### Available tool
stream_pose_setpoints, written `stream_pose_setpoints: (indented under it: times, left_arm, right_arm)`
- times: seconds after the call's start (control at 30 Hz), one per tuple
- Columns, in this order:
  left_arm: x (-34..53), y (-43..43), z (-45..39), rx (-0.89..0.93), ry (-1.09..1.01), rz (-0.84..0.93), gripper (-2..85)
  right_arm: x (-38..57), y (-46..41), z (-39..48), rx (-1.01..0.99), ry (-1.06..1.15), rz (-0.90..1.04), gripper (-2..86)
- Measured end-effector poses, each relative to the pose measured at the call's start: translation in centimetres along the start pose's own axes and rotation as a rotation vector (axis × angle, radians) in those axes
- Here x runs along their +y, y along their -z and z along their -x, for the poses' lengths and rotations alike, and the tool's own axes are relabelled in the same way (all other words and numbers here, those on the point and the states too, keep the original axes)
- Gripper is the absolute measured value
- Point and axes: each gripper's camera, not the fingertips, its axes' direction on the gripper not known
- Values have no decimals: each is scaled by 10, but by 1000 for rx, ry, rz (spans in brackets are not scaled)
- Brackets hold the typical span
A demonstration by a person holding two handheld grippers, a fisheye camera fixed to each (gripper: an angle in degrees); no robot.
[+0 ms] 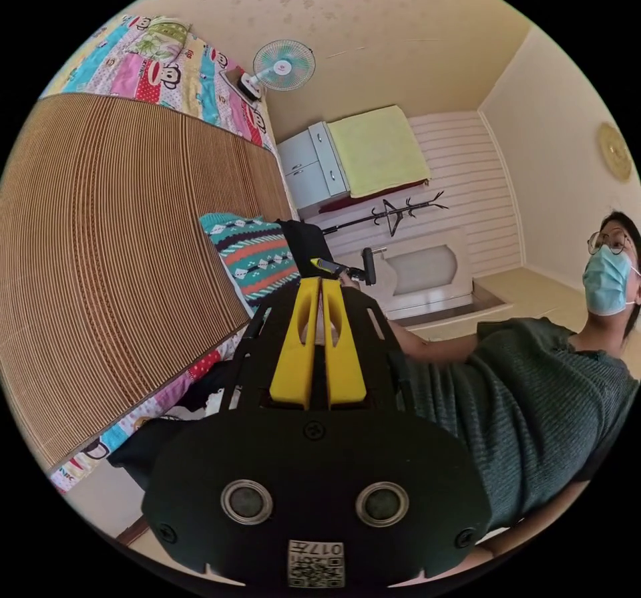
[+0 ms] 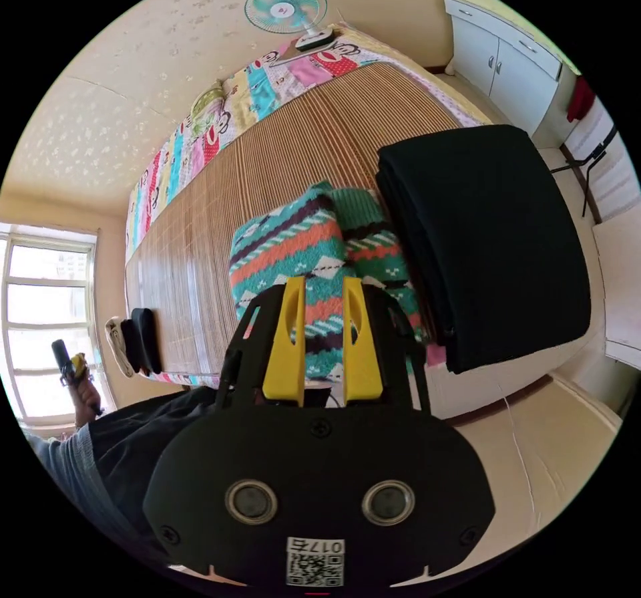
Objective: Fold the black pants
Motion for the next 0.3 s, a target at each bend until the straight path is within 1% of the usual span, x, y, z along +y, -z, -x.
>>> stream_pose_setpoints:
  times: [0.07,0.1,0.17,0.23,0.27,0.3]
  left_arm:
    - [-1,-10,-6,-48,-2,19,-8]
    - [-2,-16,-11,-74,-5,46,-6]
    - [-4,-24,-16,-85,4,55,1]
    - [-6,-29,-14,-15,18,32,24]
    - [-10,-33,-9,28,42,1,52]
    - [-14,-37,-4,44,72,-30,60]
  right_arm:
    - [-24,-16,-17,-27,-32,48,123]
    - [-29,-20,-21,-29,-44,60,125]
    - [-40,-39,-33,-63,-61,145,121]
    - [-39,-42,-35,-139,-46,153,97]
    - [-35,-34,-34,-169,-44,128,81]
    - [-31,-28,-33,-199,-36,112,75]
